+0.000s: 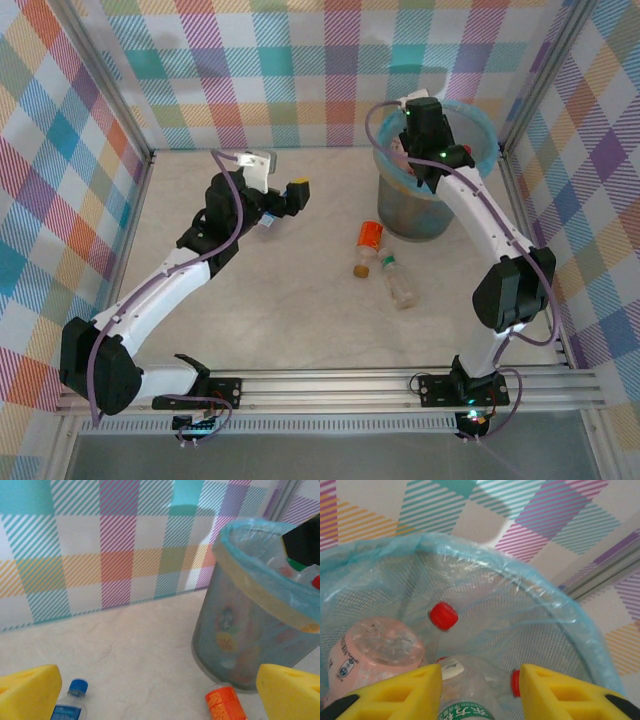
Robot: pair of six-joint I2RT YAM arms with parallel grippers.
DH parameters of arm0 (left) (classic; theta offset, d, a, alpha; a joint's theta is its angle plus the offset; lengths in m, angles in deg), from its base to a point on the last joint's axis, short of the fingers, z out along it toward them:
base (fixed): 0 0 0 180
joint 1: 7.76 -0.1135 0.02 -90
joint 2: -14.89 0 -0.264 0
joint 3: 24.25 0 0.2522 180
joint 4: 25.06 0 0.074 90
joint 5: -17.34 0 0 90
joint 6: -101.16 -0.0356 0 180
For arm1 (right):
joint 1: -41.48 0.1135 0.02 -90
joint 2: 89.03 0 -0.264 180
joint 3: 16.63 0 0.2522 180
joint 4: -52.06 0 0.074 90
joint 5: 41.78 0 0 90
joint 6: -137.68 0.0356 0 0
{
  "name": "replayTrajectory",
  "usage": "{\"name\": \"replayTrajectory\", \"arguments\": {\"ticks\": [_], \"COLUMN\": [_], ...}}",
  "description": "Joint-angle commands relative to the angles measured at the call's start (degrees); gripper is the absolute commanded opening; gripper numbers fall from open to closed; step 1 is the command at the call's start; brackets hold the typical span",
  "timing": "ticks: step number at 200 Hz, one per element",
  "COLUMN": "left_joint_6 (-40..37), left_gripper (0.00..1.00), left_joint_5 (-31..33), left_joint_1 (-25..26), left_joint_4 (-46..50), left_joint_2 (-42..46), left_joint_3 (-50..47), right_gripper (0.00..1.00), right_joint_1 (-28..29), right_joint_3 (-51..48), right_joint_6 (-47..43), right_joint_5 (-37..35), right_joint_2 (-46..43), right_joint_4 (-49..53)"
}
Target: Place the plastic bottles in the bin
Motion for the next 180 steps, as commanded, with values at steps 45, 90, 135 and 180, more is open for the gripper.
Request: {"name": "replayTrajectory", "arguments": {"ticks": [45,90,135,180], "left_joint_6": [2.3,2.8,3.0,3.7], "left_gripper": [1.0,1.0,1.0,1.0], "left_joint_5": [1.8,1.9,2.6,-7.5], "left_joint_1": [-2.8,-6.8,-11.1,-18.0], "left_joint_4": [2.0,5.1,8.9,17.2], "left_joint_2": [2.2,1.7,-0.3,-10.7], "left_joint_3": [-1.4,0.3,2.2,9.9], "right_gripper": [0.56,0.69,0.8,0.82], "right_joint_1": [-2.4,-2.5,-2.2,-1.0], "right_joint_3": [-5.3,0.6,1.1,2.0], "right_joint_6": [16.8,21.6,23.9,25.1], "right_joint_5": [9.4,17.8,20.0,24.3], "right_joint_2": [-2.6,-4.5,-10.1,-15.4], "right_joint_4": [8.5,14.6,16.0,17.3]}}
